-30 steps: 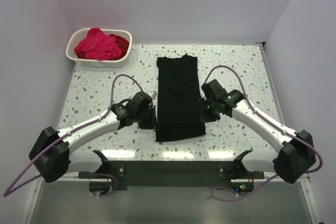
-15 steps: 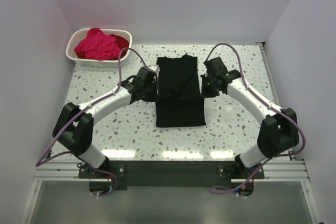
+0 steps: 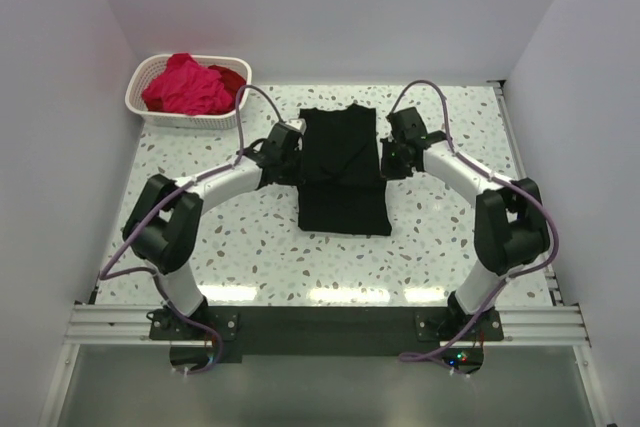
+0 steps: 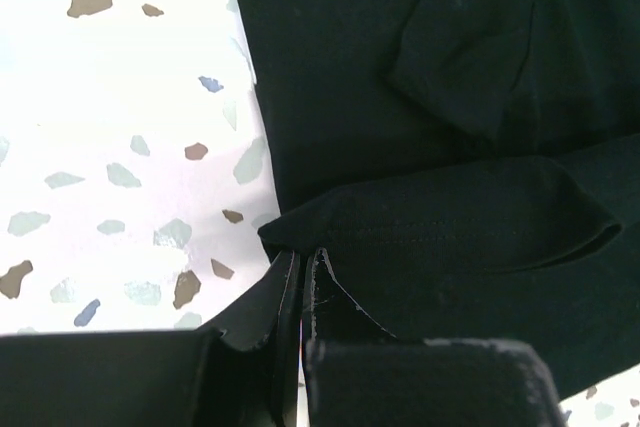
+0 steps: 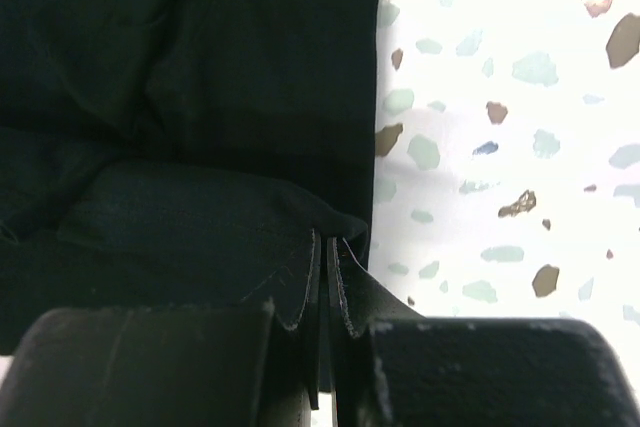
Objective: Fold and stack the t-shirts
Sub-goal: Fold the tshirt
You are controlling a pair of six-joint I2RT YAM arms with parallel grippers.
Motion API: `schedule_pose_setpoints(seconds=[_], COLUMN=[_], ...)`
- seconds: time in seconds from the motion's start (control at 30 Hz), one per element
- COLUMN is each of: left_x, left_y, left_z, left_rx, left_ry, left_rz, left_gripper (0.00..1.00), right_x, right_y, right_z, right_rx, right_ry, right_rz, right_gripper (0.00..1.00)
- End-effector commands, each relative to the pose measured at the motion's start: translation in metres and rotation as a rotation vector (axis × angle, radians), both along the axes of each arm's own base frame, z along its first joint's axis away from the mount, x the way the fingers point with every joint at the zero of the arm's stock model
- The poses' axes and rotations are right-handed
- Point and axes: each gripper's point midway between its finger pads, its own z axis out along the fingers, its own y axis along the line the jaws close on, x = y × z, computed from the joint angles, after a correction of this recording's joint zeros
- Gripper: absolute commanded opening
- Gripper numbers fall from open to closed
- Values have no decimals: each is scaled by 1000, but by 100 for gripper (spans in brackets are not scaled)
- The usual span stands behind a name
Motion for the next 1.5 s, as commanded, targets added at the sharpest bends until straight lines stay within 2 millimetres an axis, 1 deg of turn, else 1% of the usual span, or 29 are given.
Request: schedule_pose_setpoints(seconds=[0.0,0.17,0.23,0.37,0.47,0.5,0.53,0.57,0.6,0.63,0.67,0.7,0.73,0.77,0.8,0.87,0.9,0.93,0.97,1.0,1.03,1.07,1.13,1.2,1.27,1.33,1.37,1.4,1.47], left_x=[29,36,37,38,38,39,40,42,43,43,43,41,39,35,31,17,12,2,-6,-11,-21,-27,-39,-47,-54,-58,-62,-63,-67], left_y=[1,0,1,1,2,1,0,0,0,0,-1,2,2,4,4,-2,-6,-17,-21,-26,-37,-39,-48,-47,-44,-43,-41,-39,-34], left_z=[13,12,5,-7,-16,-15,-12,-8,2,9,25,32,40,56,63,81,84,87,87,88,85,77,70,61,55,52,50,49,48], left_rx=[-7,-11,0,8,12,4,-3,-8,-18,-23,-40,-38,-44,-66,-74,-108,-112,-120,-120,-126,-134,-138,-156,-161,-161,-163,-162,-162,-165], left_ry=[-115,-155,-147,-132,-120,-123,-128,-138,-154,-164,-192,-199,-213,-240,-251,-279,-287,-293,-296,-302,-293,-270,-239,-223,-213,-205,-202,-203,-207], left_rz=[24,31,38,37,50,57,60,65,72,76,83,94,98,110,112,98,90,62,46,33,2,-4,-38,-40,-43,-47,-48,-45,-40], left_gripper=[0,0,0,0,10,16,20,23,32,35,39,46,51,60,63,67,67,66,61,58,55,52,52,52,53,54,55,56,56], right_x=[22,28,28,32,34,36,36,37,40,40,41,39,38,36,32,27,23,18,14,9,5,1,-6,-9,-6,1,4,12,18], right_y=[1,0,0,0,-1,-2,-2,-2,-7,-7,-7,-6,-5,-3,-2,9,11,25,31,36,49,57,73,80,86,89,90,91,90], right_z=[2,-7,-13,-18,-20,-19,-17,-13,-8,-3,9,14,22,28,39,50,54,58,60,57,58,55,40,26,11,4,-11,-10,-25], right_rx=[16,15,12,8,-3,-9,-11,-10,-31,-36,-29,-24,-17,-9,2,32,42,79,87,94,107,122,143,142,151,146,125,113,77], right_ry=[-73,-78,-68,-77,-80,-86,-90,-103,-120,-132,-158,-166,-184,-198,-227,-260,-278,-288,-294,-292,-300,-292,-261,-236,-221,-222,-191,-202,-180], right_rz=[2,-4,-2,-4,5,3,8,10,-2,7,8,13,18,21,26,52,59,98,115,132,163,186,217,227,229,229,229,225,230], right_gripper=[0,0,0,0,0,4,7,11,20,24,30,32,35,38,39,40,40,39,36,35,33,30,28,25,24,24,23,23,21])
